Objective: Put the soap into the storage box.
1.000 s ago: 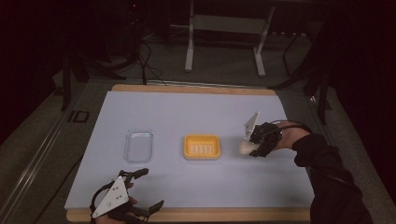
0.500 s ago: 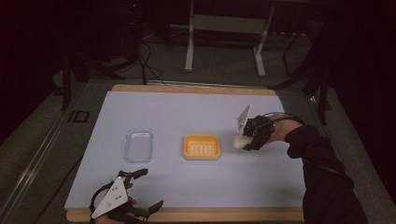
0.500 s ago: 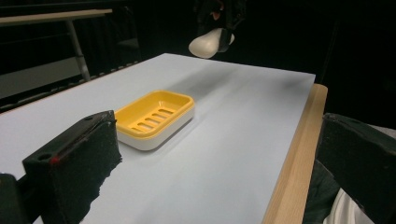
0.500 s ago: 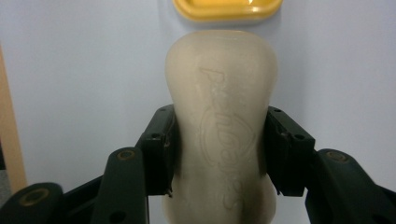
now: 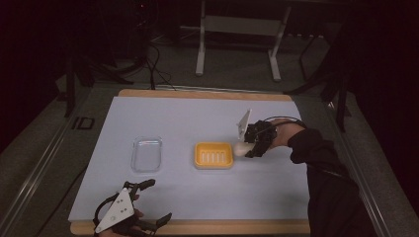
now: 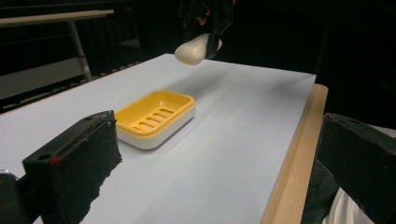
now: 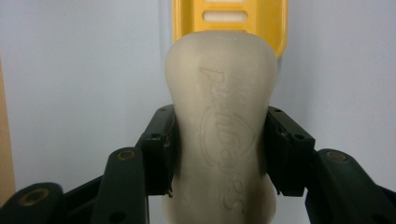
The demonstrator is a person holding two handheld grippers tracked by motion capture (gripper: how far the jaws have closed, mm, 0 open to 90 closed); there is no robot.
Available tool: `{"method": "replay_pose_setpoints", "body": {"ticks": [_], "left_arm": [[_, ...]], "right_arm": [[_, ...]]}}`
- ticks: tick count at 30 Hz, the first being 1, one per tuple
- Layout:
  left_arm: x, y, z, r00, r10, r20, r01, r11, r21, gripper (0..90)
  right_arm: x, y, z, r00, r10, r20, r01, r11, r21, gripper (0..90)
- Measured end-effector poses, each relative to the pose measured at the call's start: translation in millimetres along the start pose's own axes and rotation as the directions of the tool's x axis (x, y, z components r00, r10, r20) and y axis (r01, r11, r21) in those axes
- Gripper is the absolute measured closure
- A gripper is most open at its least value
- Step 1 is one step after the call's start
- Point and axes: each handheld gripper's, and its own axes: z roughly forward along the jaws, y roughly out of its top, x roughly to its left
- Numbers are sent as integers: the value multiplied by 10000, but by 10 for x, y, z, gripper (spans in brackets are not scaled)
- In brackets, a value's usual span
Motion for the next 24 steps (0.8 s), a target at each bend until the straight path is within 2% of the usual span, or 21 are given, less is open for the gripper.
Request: {"method": "replay_pose_setpoints", "body": {"ticks": [5, 22, 24], "left_arm": [[-1, -1, 0, 10000, 13, 8, -13, 10000, 23, 0], [-5, 1, -6, 10000, 18, 45, -18, 10000, 14, 0], [-7, 2, -8, 10000, 27, 44, -27, 10000, -1, 0]], "right_arm": [[-31, 78, 17, 9999, -99, -47, 98, 9997, -227, 495], [-81, 364, 133, 9987, -483, -157, 476, 9979, -429, 495], [-89, 416, 150, 9982, -562, -193, 549, 9968, -588, 495]]}}
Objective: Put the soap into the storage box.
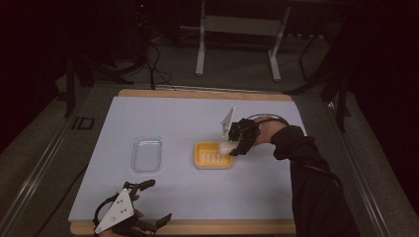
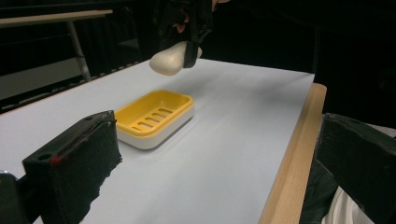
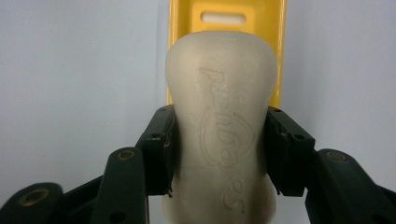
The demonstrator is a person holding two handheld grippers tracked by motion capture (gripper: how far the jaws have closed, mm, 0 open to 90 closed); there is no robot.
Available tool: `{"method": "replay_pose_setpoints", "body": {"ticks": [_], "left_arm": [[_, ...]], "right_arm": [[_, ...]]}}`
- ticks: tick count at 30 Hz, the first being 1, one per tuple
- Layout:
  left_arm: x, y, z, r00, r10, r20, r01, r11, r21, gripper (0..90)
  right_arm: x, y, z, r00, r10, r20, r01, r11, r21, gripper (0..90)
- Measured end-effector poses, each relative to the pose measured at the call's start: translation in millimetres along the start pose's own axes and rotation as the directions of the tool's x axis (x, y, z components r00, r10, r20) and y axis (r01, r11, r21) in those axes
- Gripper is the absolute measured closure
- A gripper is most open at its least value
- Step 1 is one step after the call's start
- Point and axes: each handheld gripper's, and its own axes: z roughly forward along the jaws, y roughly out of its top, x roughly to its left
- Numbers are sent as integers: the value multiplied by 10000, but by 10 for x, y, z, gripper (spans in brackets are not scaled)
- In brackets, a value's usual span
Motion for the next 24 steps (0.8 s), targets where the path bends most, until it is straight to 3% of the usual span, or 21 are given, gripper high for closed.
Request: {"method": "replay_pose_setpoints", "body": {"ticks": [8, 24], "left_arm": [[-4, -2, -11, 10000, 1, 11, -1, 10000, -14, 0], [-11, -5, -22, 10000, -5, -21, 6, 10000, 12, 0]], "right_arm": [[-22, 126, 88, 9996, -275, -95, 272, 9991, -313, 495], [-105, 243, 212, 9996, -281, -95, 270, 9944, -1024, 495]]}}
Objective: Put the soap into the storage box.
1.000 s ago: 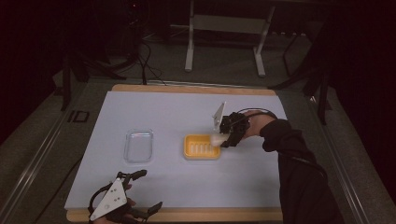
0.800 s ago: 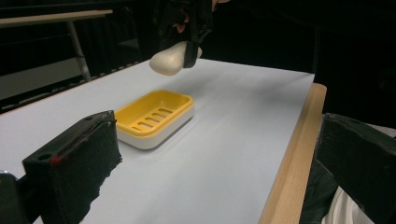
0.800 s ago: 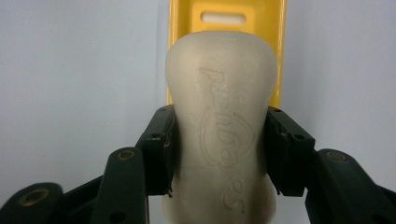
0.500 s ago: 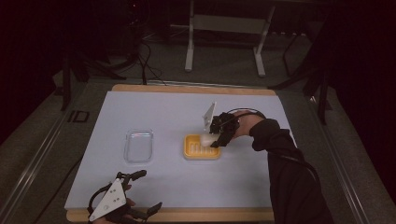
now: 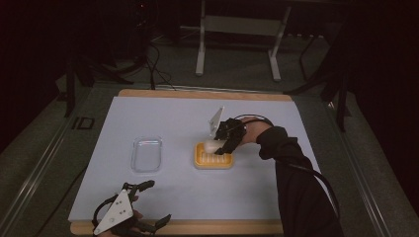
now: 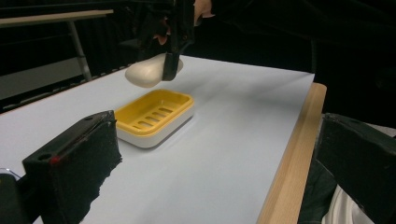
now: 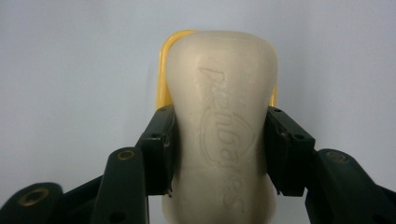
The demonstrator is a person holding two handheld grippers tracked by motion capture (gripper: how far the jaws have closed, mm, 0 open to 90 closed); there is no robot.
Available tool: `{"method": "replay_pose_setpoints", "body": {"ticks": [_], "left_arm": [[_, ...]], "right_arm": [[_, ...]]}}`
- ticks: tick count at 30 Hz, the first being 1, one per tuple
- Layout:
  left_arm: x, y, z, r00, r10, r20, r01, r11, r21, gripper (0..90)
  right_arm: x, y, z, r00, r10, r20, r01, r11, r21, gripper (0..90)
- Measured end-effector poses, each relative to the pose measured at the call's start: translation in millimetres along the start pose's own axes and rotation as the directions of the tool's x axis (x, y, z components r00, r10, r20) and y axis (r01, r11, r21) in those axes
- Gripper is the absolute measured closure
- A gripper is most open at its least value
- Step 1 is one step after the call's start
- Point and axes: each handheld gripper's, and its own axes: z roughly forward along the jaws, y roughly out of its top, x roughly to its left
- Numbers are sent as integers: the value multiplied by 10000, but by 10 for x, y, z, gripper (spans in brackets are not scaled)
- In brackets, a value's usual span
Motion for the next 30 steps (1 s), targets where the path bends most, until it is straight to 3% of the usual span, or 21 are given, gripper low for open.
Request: {"method": "replay_pose_setpoints", "body": {"ticks": [5, 13, 20, 24, 30], "left_arm": [[1, 0, 1, 10000, 1, 32, -1, 10000, 5, 0], [-6, 1, 3, 10000, 55, 55, -55, 10000, 17, 0], [-5, 0, 6, 9999, 64, 113, -64, 10000, 38, 0], [-8, 0, 10, 9999, 69, 117, -70, 10000, 36, 0], [-7, 0, 14, 9999, 61, 139, -62, 10000, 58, 0]], "right_arm": [[-18, 6, 71, 10000, 23, -54, -23, 10000, -28, 495], [-32, -9, 149, 10000, 90, -22, -92, 9948, -1019, 495], [-46, -58, 279, 9999, -91, -136, 80, 9966, -818, 495], [-58, -118, 329, 9995, 156, -261, -180, 9953, -951, 495], [-62, -176, 432, 9993, 306, -229, -320, 9975, -623, 494]]}}
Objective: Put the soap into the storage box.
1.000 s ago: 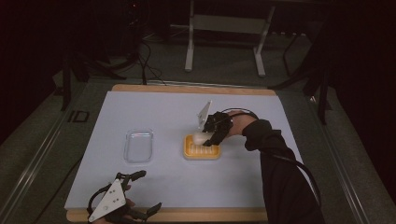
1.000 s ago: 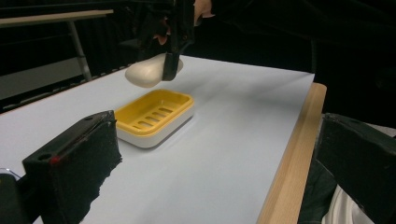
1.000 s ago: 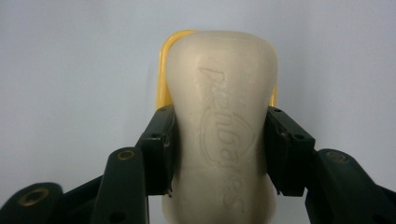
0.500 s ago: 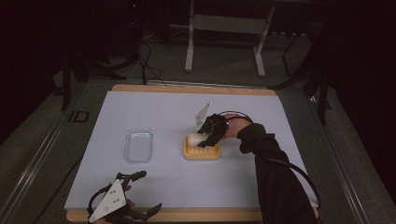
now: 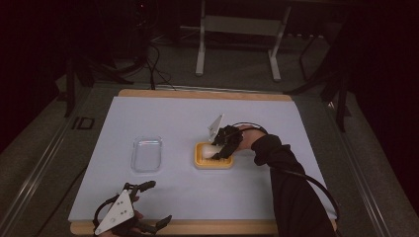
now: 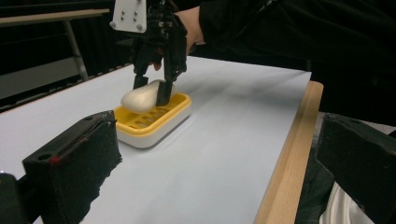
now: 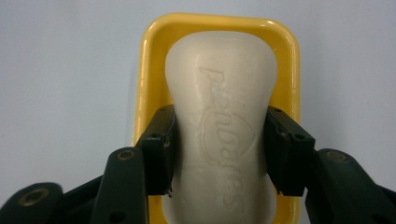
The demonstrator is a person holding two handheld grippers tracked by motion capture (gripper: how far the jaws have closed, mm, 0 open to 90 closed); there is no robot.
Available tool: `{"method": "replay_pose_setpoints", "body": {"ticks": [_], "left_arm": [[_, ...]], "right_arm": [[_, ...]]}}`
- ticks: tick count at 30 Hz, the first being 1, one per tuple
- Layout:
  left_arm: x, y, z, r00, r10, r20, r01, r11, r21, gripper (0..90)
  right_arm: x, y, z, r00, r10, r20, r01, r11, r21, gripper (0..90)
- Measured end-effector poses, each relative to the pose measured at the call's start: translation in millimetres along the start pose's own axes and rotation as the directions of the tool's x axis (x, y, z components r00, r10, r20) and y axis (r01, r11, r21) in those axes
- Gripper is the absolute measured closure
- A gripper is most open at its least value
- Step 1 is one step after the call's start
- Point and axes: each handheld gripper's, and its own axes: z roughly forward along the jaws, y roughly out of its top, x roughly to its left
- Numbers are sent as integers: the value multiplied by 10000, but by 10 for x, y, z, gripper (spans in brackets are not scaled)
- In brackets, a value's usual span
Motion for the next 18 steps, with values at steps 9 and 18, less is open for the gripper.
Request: {"method": "replay_pose_setpoints", "body": {"ticks": [9, 18], "left_arm": [[-1, -1, 9, 10000, 19, 67, -19, 10000, 41, 0], [0, -3, 16, 10000, 41, 66, -41, 10000, 88, 0]], "right_arm": [[-28, -74, 105, 9998, 171, -47, -172, 9998, -120, 494], [-10, -72, 221, 9997, 189, -161, -185, 9995, 266, 493]]}}
